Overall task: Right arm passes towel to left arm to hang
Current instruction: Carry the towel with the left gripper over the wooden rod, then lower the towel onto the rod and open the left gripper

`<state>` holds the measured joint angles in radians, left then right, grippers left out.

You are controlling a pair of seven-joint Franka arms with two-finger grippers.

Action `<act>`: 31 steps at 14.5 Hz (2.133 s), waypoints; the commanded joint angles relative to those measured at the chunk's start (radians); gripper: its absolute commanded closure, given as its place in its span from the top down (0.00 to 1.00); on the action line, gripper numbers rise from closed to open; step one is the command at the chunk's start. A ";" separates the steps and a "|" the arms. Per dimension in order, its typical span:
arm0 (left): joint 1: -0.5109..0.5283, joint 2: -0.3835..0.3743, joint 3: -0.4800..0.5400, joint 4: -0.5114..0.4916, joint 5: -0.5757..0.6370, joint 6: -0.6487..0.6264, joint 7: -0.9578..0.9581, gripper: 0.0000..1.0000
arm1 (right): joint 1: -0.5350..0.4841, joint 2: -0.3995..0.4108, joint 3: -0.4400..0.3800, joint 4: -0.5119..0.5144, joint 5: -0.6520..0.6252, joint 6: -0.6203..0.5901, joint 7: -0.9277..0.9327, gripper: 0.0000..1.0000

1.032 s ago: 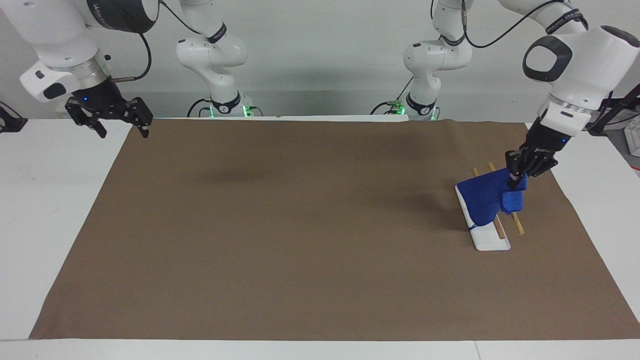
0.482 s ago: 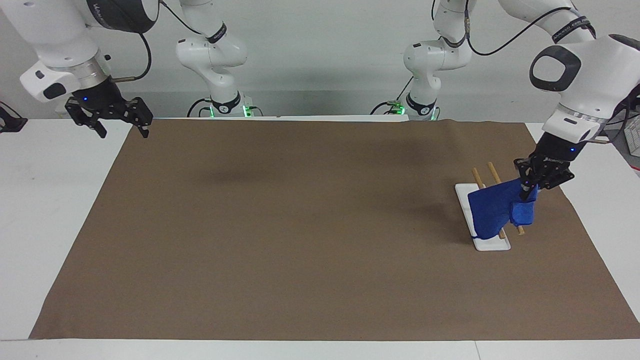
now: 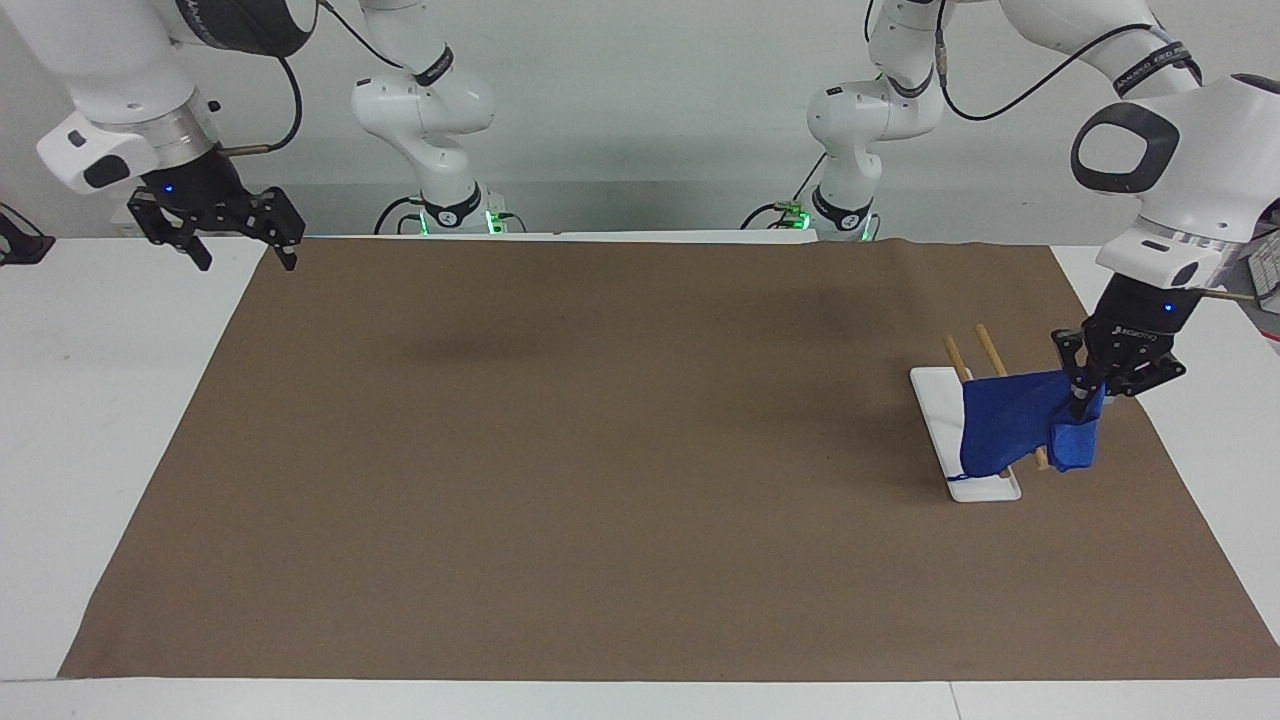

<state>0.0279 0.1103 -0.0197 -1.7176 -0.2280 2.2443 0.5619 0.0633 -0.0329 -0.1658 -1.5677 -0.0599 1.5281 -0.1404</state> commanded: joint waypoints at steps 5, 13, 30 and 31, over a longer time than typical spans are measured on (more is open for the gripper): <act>0.027 0.055 0.000 0.055 0.012 -0.014 0.023 0.00 | -0.002 -0.016 -0.007 -0.012 0.086 -0.026 0.015 1.00; 0.109 -0.061 0.003 0.003 -0.017 -0.265 0.033 0.00 | 0.000 -0.018 -0.004 -0.014 0.086 -0.026 0.025 1.00; 0.170 -0.150 0.009 -0.207 -0.013 -0.129 0.208 0.09 | -0.011 -0.021 -0.003 -0.020 0.086 -0.042 0.024 1.00; 0.173 -0.156 0.009 -0.209 -0.011 -0.140 0.202 0.24 | -0.011 -0.022 -0.003 -0.020 0.086 -0.042 0.024 1.00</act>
<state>0.1812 0.0052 -0.0113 -1.8643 -0.2347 2.0886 0.7409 0.0590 -0.0333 -0.1694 -1.5686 0.0144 1.4929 -0.1334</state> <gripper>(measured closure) 0.938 0.000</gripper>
